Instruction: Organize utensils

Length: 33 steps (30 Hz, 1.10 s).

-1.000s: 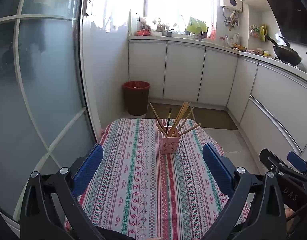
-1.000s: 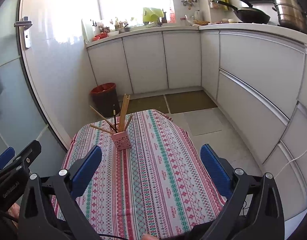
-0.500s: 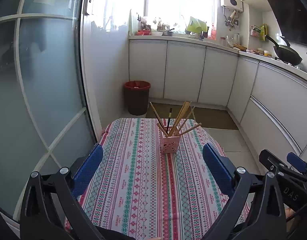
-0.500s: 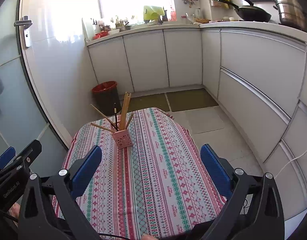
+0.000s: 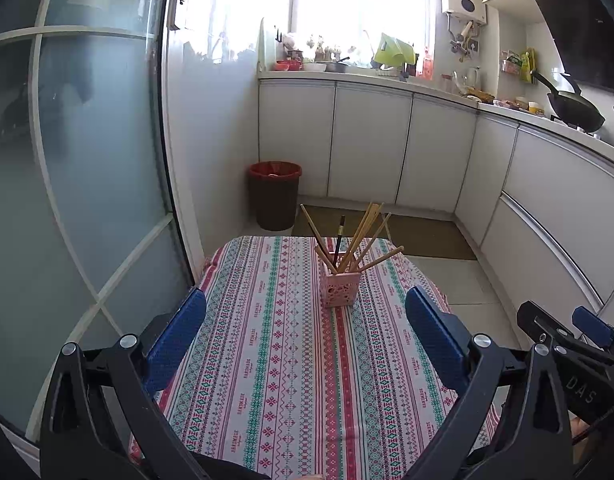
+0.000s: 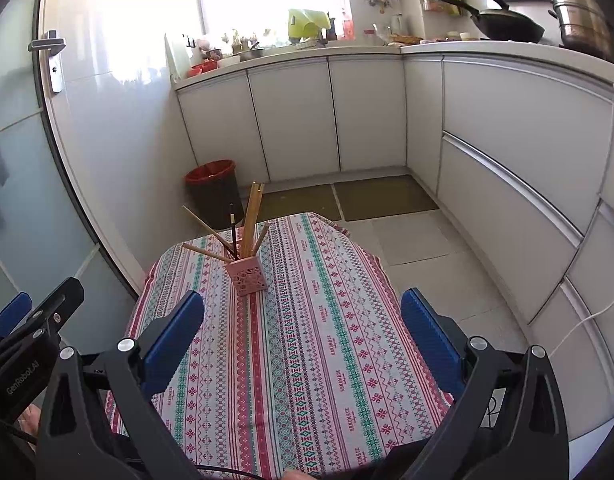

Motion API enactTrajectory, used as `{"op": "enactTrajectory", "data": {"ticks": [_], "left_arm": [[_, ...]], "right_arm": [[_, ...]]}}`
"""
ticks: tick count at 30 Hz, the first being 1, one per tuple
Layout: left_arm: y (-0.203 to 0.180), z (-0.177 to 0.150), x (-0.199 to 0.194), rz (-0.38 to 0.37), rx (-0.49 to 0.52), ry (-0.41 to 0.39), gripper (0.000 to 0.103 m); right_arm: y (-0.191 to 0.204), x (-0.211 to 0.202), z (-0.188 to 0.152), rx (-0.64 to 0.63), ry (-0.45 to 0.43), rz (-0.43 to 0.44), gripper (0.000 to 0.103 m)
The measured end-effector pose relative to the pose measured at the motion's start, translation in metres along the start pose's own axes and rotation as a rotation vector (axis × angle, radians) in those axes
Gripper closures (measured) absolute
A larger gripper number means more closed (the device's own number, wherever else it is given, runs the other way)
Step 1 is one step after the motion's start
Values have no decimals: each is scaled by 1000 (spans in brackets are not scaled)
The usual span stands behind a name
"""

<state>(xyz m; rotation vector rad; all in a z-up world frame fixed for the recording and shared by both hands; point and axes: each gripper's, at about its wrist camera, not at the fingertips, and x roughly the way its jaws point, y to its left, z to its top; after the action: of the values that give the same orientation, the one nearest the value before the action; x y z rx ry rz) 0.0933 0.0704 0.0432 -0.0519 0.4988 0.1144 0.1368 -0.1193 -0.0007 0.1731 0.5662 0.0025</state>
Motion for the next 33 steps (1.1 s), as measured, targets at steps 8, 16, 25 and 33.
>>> {"op": "enactTrajectory", "data": {"ticks": [8,16,25,33], "left_arm": [[1,0,0,0,1,0,7],[3,0,0,8,-8,1,7],[-1,-2,0,-3,23,-33,23],[-2,1,-2,-34,14,-57,18]], "right_arm": [[3,0,0,-2,4,0,7],[3,1,1,-5,9,3,7],[0,4,-1,6,25,10,7],[-2,6,-2,17,28,15,7]]}}
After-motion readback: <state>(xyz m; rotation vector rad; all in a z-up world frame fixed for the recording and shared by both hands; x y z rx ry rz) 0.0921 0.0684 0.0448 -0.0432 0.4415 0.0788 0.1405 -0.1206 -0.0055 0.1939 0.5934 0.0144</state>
